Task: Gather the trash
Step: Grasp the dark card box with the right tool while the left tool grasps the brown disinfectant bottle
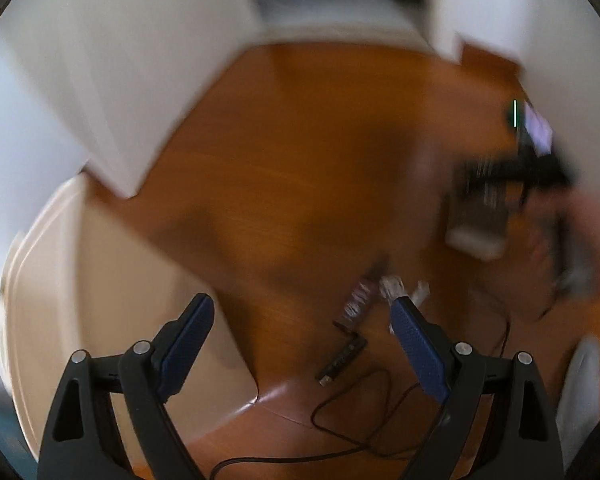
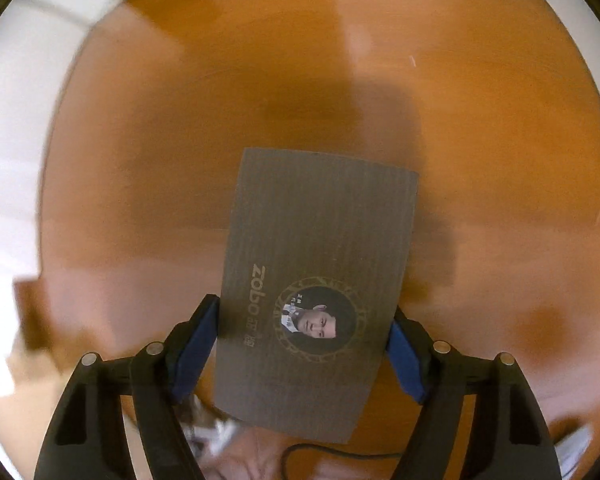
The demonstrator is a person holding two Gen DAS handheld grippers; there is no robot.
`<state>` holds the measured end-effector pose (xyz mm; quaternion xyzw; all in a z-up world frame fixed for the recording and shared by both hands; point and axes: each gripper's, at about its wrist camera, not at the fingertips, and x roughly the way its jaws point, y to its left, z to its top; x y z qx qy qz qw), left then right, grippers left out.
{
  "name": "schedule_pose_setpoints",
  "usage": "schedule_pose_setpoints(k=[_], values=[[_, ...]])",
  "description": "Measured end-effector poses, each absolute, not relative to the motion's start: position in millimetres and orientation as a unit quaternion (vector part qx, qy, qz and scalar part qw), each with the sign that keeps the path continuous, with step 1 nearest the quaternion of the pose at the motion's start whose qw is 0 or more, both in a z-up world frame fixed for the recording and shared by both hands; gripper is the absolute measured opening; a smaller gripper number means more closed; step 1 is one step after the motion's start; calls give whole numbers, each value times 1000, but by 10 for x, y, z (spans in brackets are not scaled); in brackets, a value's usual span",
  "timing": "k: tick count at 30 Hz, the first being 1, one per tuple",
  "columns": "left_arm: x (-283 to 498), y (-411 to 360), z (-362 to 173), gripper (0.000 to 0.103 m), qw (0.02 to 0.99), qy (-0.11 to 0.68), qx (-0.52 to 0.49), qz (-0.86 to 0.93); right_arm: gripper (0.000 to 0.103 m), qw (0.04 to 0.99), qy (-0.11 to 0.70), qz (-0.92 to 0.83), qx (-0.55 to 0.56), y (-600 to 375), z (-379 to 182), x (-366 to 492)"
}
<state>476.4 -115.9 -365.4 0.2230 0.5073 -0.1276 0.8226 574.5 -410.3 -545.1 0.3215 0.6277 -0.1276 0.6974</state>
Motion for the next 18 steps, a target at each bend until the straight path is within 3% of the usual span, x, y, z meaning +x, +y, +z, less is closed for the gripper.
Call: schedule_pose_setpoints(k=[5,12,14,18], values=[[4954,-1496,-4413,91,743,561,309,-196,78,713,621,-50,323,-4441,-4997,5551],[5271,-1565,-5104,91,678,624,318,-224,79,727,559,-15,400,-4675,-4887,4881],[5345,-1589,-5178,85,682,617,327,-217,79,733,550,-1,400,-4645,-4929,4786],[5427,-1599,-5372,60,665,647,305,-215,79,731,548,17,405,-4619,-4997,4680]])
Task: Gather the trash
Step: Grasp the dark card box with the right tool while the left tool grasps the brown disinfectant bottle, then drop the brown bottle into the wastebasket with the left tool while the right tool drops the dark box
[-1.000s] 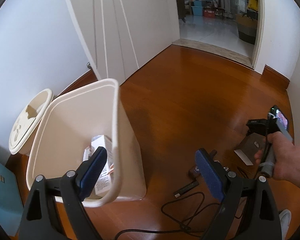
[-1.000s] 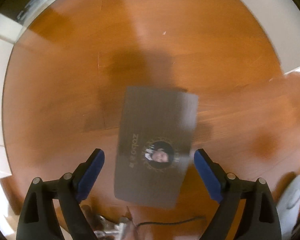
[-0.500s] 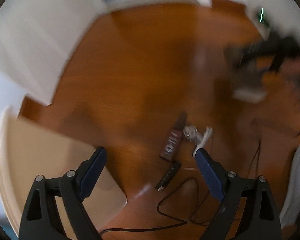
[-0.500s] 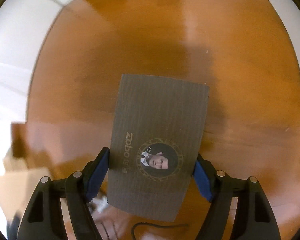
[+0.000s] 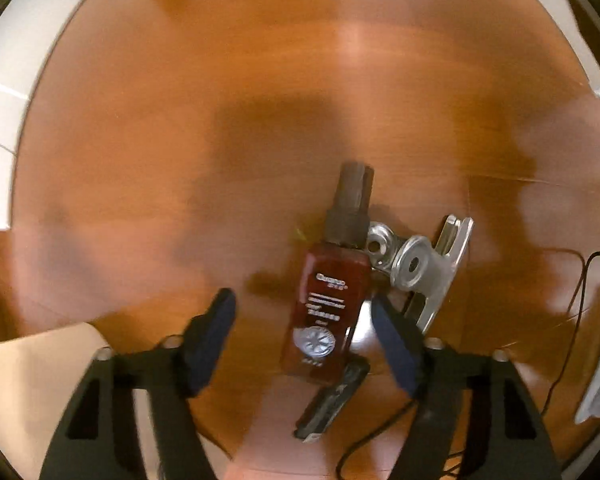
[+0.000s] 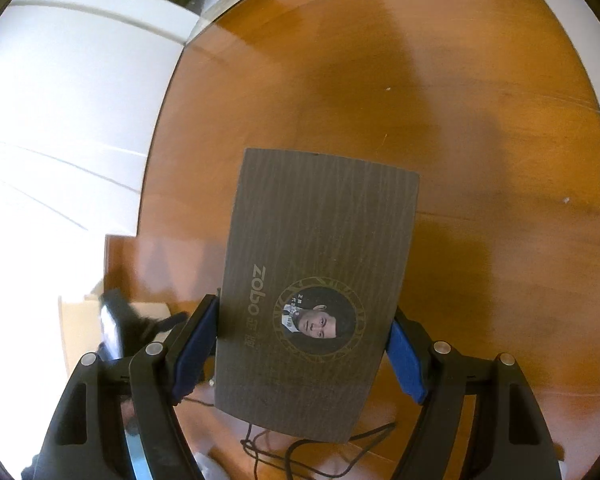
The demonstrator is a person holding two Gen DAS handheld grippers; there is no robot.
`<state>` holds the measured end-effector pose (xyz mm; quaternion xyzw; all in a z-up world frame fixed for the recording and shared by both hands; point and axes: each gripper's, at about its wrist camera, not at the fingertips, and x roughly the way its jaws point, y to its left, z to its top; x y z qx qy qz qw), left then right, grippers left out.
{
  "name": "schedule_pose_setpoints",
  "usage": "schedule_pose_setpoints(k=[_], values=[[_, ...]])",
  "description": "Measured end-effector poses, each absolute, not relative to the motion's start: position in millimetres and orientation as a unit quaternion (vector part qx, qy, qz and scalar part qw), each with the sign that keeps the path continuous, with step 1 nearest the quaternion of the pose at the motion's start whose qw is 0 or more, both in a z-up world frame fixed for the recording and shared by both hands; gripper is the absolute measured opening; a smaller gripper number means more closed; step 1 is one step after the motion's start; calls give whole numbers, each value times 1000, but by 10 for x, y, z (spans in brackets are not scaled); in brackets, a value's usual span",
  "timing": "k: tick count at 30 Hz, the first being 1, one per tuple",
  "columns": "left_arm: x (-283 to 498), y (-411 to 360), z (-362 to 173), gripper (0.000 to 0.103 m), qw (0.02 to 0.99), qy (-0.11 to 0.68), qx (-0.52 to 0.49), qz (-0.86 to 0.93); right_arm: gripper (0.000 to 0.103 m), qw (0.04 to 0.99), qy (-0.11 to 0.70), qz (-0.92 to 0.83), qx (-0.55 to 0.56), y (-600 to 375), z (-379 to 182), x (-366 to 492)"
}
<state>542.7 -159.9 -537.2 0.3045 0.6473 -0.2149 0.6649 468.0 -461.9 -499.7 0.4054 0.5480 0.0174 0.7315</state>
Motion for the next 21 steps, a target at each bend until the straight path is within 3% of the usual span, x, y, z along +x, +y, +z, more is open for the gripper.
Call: schedule_pose_setpoints(k=[3,4,6,13,17,21], values=[[5446,-1569,-5436,50,665,656,279,-223,79,739,538,13,405,-4680,-4928,4636],[5464,-1553,-5435,40,666,661,264,-223,79,745,533,9,401,-4718,-4877,4581],[5471,-1552,-5411,31,674,660,252,-217,79,753,527,4,394,-4771,-4801,4483],[5116,-1395,-4965,30,734,621,198,-189,79,748,538,-6,389,-4710,-4724,4462],[4920,-1300,-4244,30,785,576,157,-167,79,747,549,3,374,-4569,-4541,4493],[4692,-994,-3163,30,846,511,90,-122,79,758,549,20,352,-4417,-4050,4428]])
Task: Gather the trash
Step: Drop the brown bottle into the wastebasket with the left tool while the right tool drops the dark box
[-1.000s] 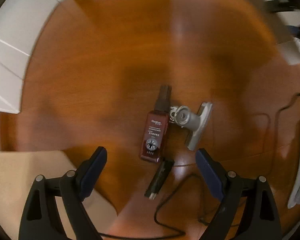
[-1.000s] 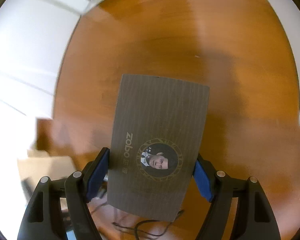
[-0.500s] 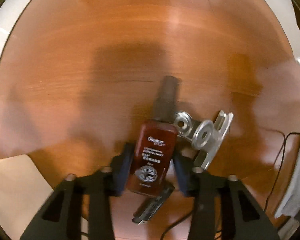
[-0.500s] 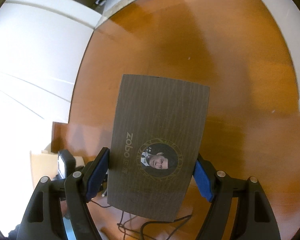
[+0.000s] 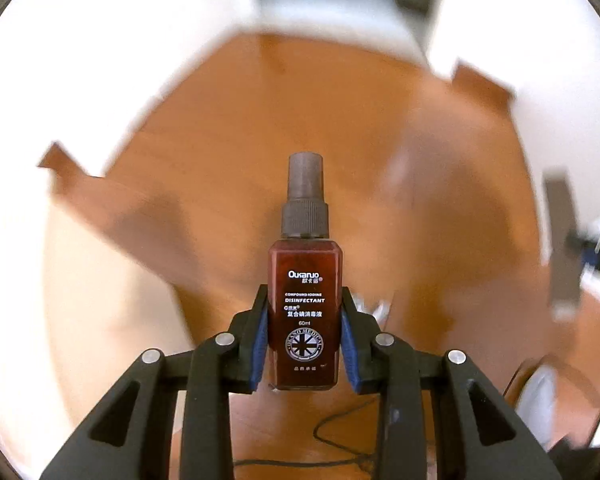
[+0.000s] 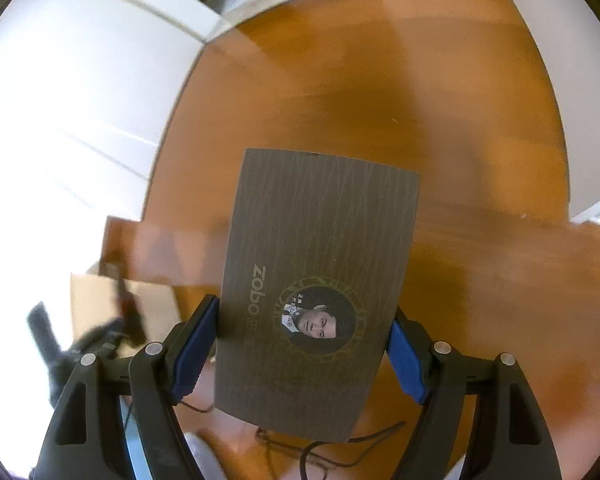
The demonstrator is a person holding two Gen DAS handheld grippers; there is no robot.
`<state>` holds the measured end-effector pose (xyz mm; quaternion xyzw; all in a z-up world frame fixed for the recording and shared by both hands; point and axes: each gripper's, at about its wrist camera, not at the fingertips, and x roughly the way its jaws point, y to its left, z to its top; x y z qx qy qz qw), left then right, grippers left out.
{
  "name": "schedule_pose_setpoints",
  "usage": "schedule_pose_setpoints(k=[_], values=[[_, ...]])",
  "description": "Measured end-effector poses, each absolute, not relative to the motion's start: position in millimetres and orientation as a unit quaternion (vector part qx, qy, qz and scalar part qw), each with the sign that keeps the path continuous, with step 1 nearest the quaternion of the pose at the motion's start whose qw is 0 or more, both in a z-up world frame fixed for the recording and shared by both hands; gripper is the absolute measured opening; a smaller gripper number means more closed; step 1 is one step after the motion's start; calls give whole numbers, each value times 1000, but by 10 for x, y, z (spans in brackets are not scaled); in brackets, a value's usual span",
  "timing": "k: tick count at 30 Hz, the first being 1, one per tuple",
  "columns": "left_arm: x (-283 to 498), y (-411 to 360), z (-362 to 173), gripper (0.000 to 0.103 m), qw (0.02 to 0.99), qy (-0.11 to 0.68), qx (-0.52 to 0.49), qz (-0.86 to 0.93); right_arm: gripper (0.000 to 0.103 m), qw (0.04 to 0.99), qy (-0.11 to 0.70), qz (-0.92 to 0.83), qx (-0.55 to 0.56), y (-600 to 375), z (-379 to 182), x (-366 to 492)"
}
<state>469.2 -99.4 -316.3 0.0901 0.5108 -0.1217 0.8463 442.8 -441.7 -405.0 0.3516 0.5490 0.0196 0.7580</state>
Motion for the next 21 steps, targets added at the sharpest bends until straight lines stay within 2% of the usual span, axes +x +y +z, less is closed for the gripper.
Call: schedule_pose_setpoints(k=[2,6,12,15,18,20,21], values=[[4577,-672,-2648,30,872,481,52,-82,79,763,541,29,352,-4332,-3712,4404],[4363,-34,-2207,30,887,461,23,-18,79,780,524,52,337,-4131,-3075,4360],[4356,841,-2367,30,869,490,6,64,79,801,511,85,300,-3762,-2256,4246],[4386,941,-2608,30,855,511,31,87,79,811,507,97,274,-3658,-1954,4180],[4450,1028,-2545,31,852,513,43,97,79,816,508,98,258,-3633,-1769,4120],[4471,959,-2445,43,857,503,62,95,79,815,513,100,251,-3507,-1710,4152],[4531,890,-2384,66,861,495,71,91,79,815,515,101,244,-3435,-1684,4172]])
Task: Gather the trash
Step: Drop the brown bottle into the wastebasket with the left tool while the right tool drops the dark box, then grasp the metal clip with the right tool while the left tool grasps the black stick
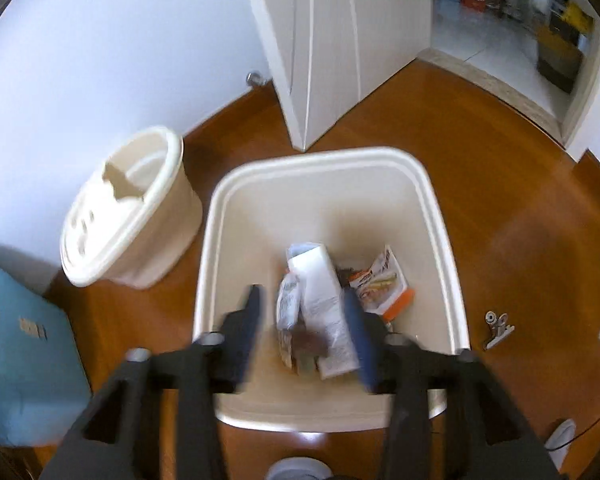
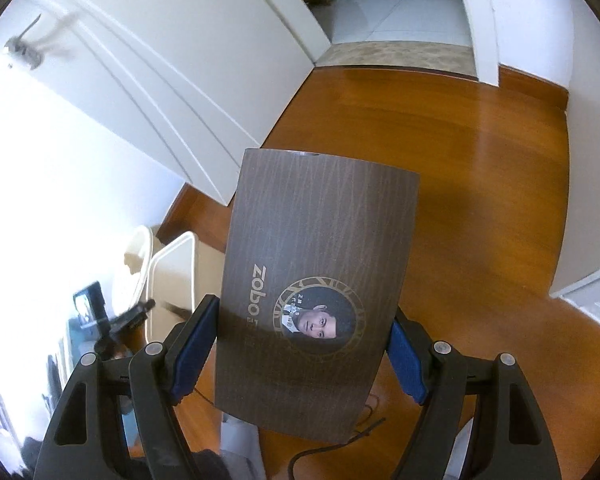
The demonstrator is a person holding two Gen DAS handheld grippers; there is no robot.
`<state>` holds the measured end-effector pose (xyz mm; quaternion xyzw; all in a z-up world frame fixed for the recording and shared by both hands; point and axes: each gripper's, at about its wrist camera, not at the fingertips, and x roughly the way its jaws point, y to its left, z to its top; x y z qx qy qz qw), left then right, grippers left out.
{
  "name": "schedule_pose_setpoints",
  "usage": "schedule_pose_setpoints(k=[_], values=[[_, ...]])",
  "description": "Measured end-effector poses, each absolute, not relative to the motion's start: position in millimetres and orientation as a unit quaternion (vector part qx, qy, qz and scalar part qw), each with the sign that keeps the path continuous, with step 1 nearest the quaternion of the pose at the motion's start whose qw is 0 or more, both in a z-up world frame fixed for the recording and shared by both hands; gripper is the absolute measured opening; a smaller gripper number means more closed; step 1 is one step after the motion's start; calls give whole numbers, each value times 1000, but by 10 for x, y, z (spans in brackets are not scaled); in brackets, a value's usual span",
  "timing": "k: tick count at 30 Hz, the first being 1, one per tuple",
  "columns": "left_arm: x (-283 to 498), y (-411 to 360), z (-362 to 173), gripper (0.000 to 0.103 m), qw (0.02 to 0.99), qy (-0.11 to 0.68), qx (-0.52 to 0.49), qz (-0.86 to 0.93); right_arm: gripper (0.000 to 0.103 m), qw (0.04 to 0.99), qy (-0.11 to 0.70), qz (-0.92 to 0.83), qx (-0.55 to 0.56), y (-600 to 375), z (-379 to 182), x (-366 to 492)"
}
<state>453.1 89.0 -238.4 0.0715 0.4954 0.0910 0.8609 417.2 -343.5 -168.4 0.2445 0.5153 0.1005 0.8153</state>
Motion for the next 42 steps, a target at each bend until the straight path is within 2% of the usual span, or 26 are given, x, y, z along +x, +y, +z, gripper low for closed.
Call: schedule_pose_setpoints(k=[1,6,13,20,24,28,32,35,37,42], values=[[4517,886,-2329,85,864,489,78,89,79,814,518,102,241,-3366,-1666,4190],[4299,1011,-1934,85,887,442,74,111,79,817,520,128,215,-2847,-1596,4428],[3851,1349,-1674,85,894,424,8,144,79,812,518,221,154,-1374,-1665,4913],[3754,1743,-1795,85,878,442,-37,180,80,767,562,285,121,114,-2331,5321],[3762,1790,-1822,85,877,443,-41,183,82,755,592,269,82,454,-2781,5499],[3775,1732,-1839,85,877,443,-36,180,82,740,618,258,71,426,-2990,5659],[3703,1602,-1811,85,881,437,-33,177,84,737,606,287,78,33,-2755,5565],[3672,1376,-1831,85,890,428,-37,155,94,761,584,281,35,-509,-2638,5329],[3658,1145,-1904,85,896,423,-30,134,95,774,577,260,-7,-990,-2832,5206],[3599,552,-2251,85,898,430,4,92,90,753,627,175,-98,-1802,-4005,5082]])
